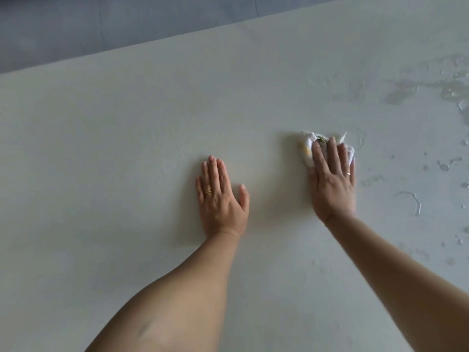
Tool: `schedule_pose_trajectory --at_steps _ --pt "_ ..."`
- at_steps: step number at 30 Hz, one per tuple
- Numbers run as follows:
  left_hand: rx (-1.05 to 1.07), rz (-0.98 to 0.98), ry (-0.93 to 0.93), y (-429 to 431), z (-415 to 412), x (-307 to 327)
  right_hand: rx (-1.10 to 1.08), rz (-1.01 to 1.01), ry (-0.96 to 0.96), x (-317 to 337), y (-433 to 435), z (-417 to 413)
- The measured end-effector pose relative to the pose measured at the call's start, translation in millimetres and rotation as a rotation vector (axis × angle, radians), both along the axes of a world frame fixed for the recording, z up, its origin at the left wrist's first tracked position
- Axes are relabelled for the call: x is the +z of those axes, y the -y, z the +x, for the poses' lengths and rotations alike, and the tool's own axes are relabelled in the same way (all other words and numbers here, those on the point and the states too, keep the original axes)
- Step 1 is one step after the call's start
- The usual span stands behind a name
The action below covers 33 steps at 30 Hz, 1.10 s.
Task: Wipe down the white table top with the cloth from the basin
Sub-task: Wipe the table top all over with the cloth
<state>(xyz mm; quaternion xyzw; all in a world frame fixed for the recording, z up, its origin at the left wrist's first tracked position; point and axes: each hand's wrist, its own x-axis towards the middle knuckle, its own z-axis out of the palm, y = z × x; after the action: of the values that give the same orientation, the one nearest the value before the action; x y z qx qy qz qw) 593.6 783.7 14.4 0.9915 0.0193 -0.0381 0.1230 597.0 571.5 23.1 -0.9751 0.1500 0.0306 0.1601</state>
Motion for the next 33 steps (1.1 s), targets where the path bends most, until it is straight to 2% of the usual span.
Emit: schedule_pose_trajectory --at_steps 2,3,6,9,11,13,16,18,20,22,23,25,27,29,30,31,33 --pt "-0.003 -0.003 0.010 0 2 0 -0.146 0.042 -0.001 1 -35 -7" --pt "0.000 -0.007 0.005 0 3 -1 -0.111 0.054 0.003 1 -55 -16" --pt "-0.010 -0.018 -0.005 -1 2 0 0.241 0.029 0.025 0 -86 -52" --pt "-0.016 -0.017 -0.010 -2 2 -1 0.518 -0.013 0.028 0 -50 -60" --pt "-0.013 -0.017 0.007 -2 1 -2 0.455 -0.040 0.008 -1 -17 -53" --pt "-0.016 -0.021 0.016 -2 1 -3 0.198 -0.024 0.011 1 5 -47" --pt "-0.015 -0.027 0.027 -3 2 -7 -0.138 0.023 0.028 -1 -22 -52" --pt "-0.016 -0.029 0.029 -3 1 -8 -0.057 0.040 0.036 -3 -58 -73" --pt "-0.016 -0.022 0.043 -3 1 -8 0.227 0.031 0.033 -3 -75 -100" --pt "-0.011 -0.010 0.053 -4 2 -8 0.483 0.016 0.034 -2 -52 -109" --pt "-0.012 0.000 0.053 -4 1 -9 0.526 0.001 0.044 -2 -33 -109" --pt "-0.019 0.034 0.042 -2 0 -9 0.421 -0.012 0.036 -1 2 -103" --pt "-0.020 0.072 0.015 0 -1 -10 0.172 -0.005 0.008 1 19 -99" --pt "-0.024 0.097 -0.014 0 2 -10 -0.050 0.027 0.009 0 0 -100" --pt "-0.030 0.108 -0.029 -1 3 -8 -0.088 0.039 -0.003 0 -16 -106" --pt "-0.036 0.120 -0.041 -1 2 -6 -0.044 0.043 -0.002 1 -34 -117" --pt "-0.038 0.127 -0.035 0 -8 0 0.210 0.038 0.019 4 -63 -149"
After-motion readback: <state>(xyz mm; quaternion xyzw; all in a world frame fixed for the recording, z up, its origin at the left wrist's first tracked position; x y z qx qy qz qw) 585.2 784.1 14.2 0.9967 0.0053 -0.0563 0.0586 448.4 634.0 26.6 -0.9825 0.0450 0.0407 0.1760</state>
